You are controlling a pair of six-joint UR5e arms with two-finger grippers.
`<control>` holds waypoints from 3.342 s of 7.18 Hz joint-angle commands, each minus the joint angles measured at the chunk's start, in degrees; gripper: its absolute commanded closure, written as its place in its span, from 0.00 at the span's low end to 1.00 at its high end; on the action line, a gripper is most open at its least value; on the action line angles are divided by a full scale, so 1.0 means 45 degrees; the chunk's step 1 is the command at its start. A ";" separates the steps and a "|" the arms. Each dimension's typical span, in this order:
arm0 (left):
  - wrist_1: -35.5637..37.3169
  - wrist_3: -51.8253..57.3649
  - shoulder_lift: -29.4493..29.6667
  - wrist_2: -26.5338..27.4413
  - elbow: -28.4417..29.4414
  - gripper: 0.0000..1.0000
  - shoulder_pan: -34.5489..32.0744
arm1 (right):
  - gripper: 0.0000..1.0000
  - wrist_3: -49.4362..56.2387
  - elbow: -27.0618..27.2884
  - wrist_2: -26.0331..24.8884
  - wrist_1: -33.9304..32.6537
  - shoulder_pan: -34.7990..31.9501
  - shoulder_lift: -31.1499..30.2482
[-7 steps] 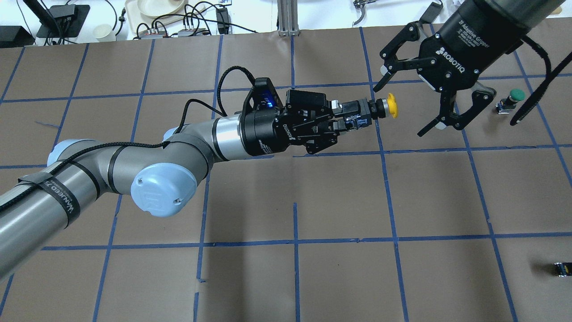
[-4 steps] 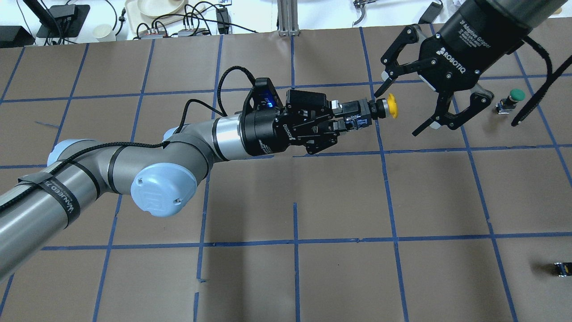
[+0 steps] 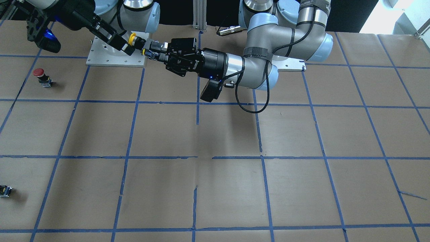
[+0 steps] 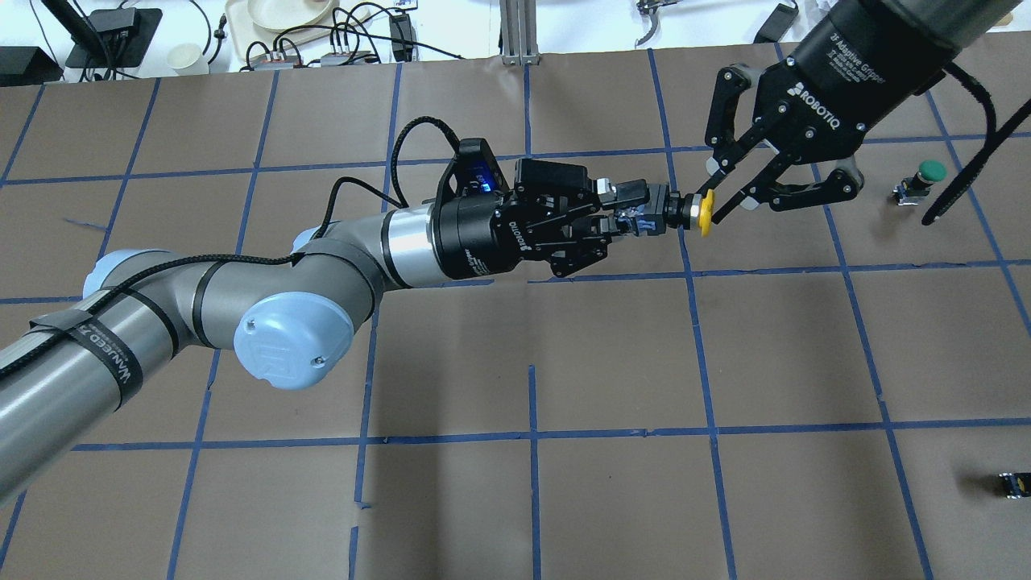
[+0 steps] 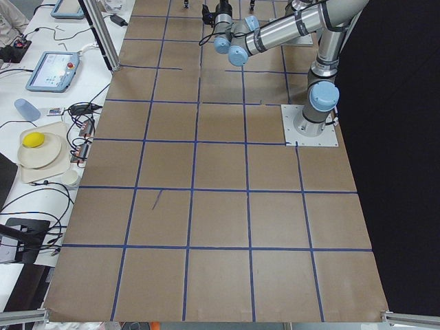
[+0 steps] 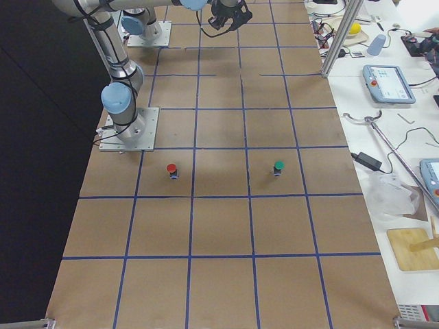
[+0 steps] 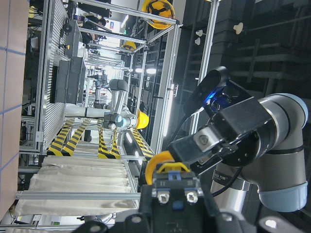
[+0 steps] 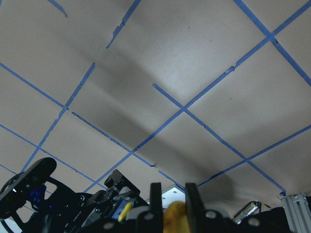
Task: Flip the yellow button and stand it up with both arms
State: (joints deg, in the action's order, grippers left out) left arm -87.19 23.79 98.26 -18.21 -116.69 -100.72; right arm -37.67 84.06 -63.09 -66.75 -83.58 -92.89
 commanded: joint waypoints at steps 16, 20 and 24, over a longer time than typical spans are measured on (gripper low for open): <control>0.0019 0.0045 -0.0020 -0.1130 0.0091 0.99 0.0157 | 0.00 -0.4403 0.0011 0.2340 -0.1021 0.1152 -0.0705; 0.0019 0.0025 -0.0001 -0.1130 0.0091 0.99 0.0157 | 0.00 -0.4577 0.0812 0.3064 -0.0851 0.1191 -0.0822; 0.0019 -0.0014 -0.0020 -0.1091 0.0110 0.99 0.0157 | 0.00 -0.4599 0.1338 0.3337 -0.0323 0.1152 -0.1193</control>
State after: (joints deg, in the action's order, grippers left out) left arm -87.10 23.80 98.19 -23.19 -116.24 -100.02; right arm -58.38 89.08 -48.39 -68.16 -78.38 -98.20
